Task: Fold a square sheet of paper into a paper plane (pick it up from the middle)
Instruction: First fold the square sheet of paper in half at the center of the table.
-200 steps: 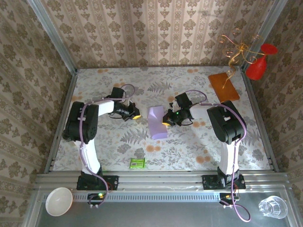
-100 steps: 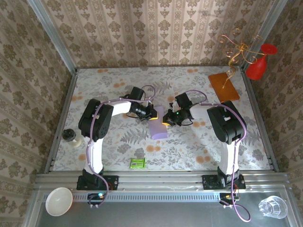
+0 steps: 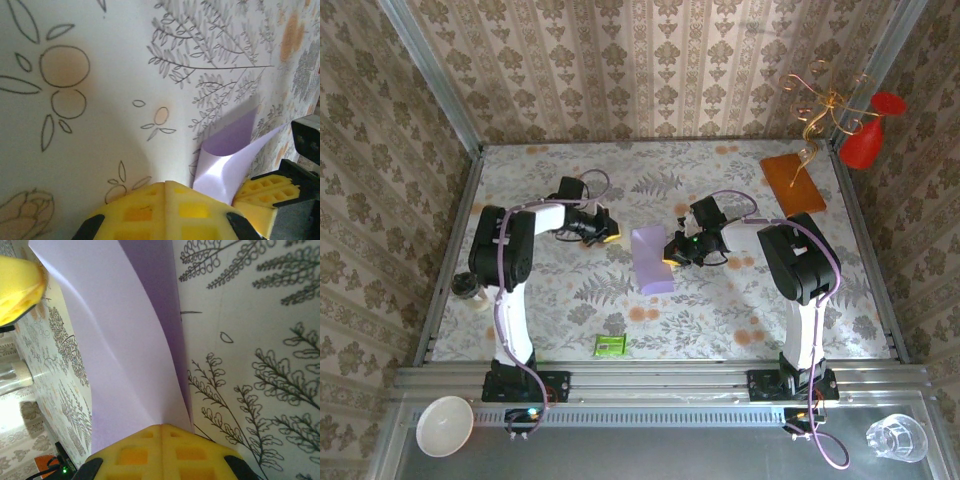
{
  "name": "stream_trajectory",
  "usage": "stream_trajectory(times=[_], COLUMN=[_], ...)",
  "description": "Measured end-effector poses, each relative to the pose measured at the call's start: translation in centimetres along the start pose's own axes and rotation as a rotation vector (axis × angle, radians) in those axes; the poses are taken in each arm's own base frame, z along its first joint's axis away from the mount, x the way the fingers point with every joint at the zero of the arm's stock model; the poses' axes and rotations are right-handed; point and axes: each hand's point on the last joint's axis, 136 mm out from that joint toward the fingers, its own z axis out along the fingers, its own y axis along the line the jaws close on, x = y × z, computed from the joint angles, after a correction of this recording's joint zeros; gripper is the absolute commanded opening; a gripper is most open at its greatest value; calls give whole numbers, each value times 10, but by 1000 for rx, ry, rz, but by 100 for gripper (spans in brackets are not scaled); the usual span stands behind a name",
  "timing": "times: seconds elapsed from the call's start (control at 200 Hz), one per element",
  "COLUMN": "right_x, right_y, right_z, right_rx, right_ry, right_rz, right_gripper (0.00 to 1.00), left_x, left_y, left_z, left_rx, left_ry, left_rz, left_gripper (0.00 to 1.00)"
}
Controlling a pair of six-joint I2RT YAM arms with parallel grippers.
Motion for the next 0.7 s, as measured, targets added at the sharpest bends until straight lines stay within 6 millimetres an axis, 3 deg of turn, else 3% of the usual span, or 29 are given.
stream_trajectory(times=[0.15,0.245,0.33,0.515,0.7], right_x=[0,0,0,0,0], right_y=[0,0,0,-1,-1], right_z=[0,0,0,0,0], right_rx=[0,-1,-3,-10,-15], right_ry=[0,-1,-1,-3,-5], right_rz=[-1,-3,-3,-6,-8], right_gripper=[6,6,6,7,6], left_x=[10,23,36,34,16], left_y=[-39,-64,-72,-65,-34], left_z=[1,14,29,53,49], left_rx=[36,64,65,49,40], left_ry=[-5,18,57,87,73], left_rz=[81,130,144,123,30], left_gripper=[3,3,3,3,3])
